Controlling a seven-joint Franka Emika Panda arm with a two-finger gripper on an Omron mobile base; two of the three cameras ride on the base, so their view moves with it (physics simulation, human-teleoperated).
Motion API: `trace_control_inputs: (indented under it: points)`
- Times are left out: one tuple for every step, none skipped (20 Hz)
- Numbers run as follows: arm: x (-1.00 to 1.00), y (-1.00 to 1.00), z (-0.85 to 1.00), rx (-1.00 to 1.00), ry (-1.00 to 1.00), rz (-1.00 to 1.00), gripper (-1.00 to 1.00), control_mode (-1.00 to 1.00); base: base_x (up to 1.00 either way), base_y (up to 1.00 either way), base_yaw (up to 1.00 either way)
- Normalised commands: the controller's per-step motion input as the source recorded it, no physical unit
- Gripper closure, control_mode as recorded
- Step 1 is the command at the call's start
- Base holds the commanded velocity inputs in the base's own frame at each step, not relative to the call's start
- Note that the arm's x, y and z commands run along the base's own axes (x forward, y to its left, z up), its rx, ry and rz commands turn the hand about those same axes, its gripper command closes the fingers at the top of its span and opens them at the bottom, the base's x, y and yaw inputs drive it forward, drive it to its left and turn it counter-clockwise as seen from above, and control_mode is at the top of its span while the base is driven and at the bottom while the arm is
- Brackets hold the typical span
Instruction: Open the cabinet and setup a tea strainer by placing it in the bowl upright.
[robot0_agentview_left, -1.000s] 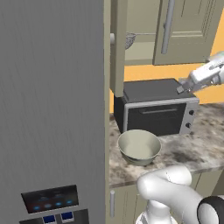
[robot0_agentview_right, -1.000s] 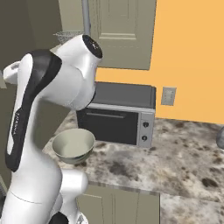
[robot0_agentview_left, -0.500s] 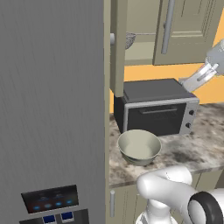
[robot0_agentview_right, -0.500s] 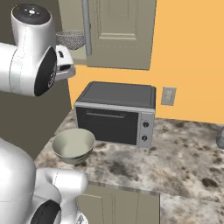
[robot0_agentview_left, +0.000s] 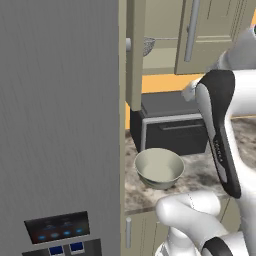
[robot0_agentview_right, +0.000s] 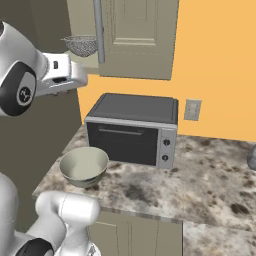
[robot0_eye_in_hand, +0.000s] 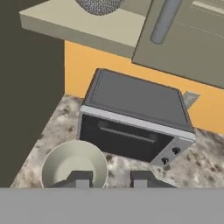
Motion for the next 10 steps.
trace_control_inputs:
  points:
    - [0.44,-0.23,0.00,0.00,0.00,-0.49,-1.00,-1.00,0.00,0.00,0.00]
    - [0.44,-0.21,0.03,0.00,-0.02,-0.42,-1.00,-1.00,0.00,0.00,0.00]
    - [0.41,-0.26,0.08,0.00,-0.03,-0.38,-1.00,-1.00,0.00,0.00,0.00]
    - [0.37,-0.23,0.12,0.00,-0.05,-0.35,-1.00,-1.00,0.00,0.00,0.00]
    - [0.36,-0.26,0.22,0.03,-0.07,-0.34,-1.00,-1.00,0.00,0.00,0.00]
    - [0.41,-0.19,0.27,0.07,-0.13,-0.32,-1.00,-1.00,0.00,0.00,0.00]
    - [0.45,-0.14,0.30,0.10,-0.20,-0.29,-1.00,-1.00,0.00,0.00,0.00]
    - [0.46,-0.21,0.35,0.12,-0.25,-0.25,-1.00,-1.00,0.00,0.00,0.00]
    - [0.47,-0.18,0.38,0.12,-0.28,-0.21,-1.00,-1.00,0.00,0.00,0.00]
    - [0.47,-0.19,0.36,0.09,-0.24,-0.21,-1.00,-1.00,0.00,0.00,0.00]
